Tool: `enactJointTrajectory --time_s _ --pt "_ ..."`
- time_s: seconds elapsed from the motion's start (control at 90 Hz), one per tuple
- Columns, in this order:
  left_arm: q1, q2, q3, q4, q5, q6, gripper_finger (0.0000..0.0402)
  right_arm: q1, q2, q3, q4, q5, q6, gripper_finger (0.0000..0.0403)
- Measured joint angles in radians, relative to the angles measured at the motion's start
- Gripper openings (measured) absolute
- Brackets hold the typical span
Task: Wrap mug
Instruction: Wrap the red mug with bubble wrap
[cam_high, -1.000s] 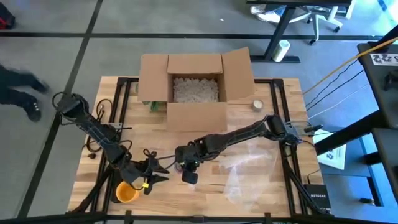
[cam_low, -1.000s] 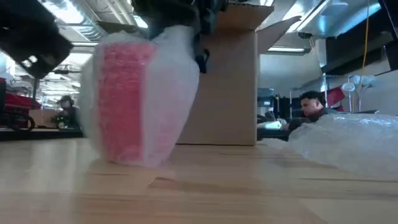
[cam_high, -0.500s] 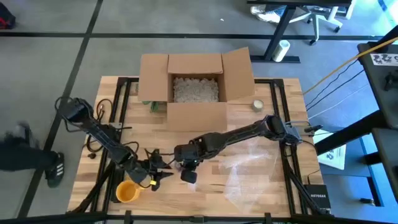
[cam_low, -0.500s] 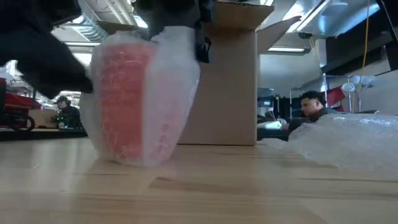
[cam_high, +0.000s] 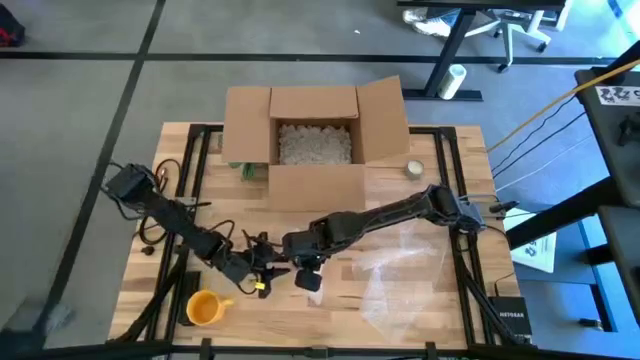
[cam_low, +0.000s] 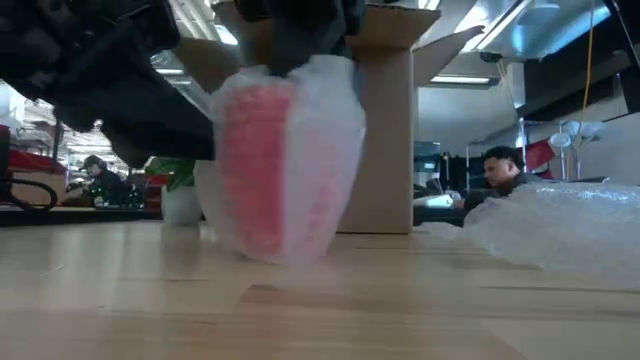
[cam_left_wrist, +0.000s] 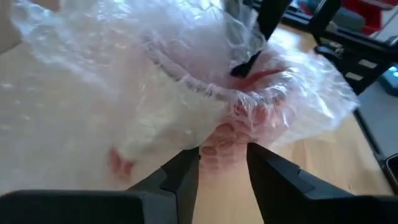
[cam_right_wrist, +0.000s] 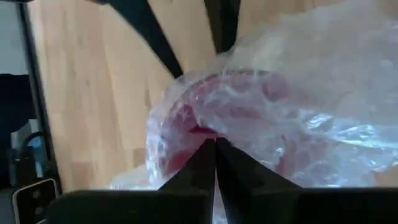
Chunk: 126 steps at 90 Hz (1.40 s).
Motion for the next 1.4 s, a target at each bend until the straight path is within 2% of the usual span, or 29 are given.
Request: enactJointTrajectory --time_s 0.278,0.433,0.567,0.633,0.778,0.856,1.278,1.4 --pt "-0.016 0.014 0.001 0.117 0.006 0.07 0.0117 -0.013 0.063 0.001 -0.031 0.027 -0.017 0.0" --pt "-0.04 0.013 0.003 0.138 0.003 0.069 0.0117 -0.014 0.1 0.004 -0.002 -0.02 -0.03 0.0" --pt "-0.07 0.012 0.004 0.153 -0.003 0.068 0.0117 -0.008 0.107 0.005 -0.002 -0.02 -0.03 0.0" --pt "-0.085 0.012 0.005 0.146 -0.031 0.069 0.0117 -0.007 0.107 0.008 -0.009 -0.018 -0.03 0.0" --pt "-0.109 0.012 0.005 0.148 -0.184 0.113 0.0117 -0.001 0.112 0.027 -0.025 -0.027 -0.069 0.0" --pt "-0.112 0.012 0.005 0.148 -0.233 0.131 0.0117 -0.001 0.112 0.027 -0.027 -0.029 -0.086 0.0" --pt "-0.082 0.012 0.024 0.151 -0.254 0.305 0.0117 -0.001 0.112 0.029 -0.031 -0.069 -0.112 0.0001" --pt "-0.089 0.012 0.028 0.152 -0.256 0.305 0.0117 0.0 0.115 0.05 -0.033 -0.056 -0.111 0.0001"
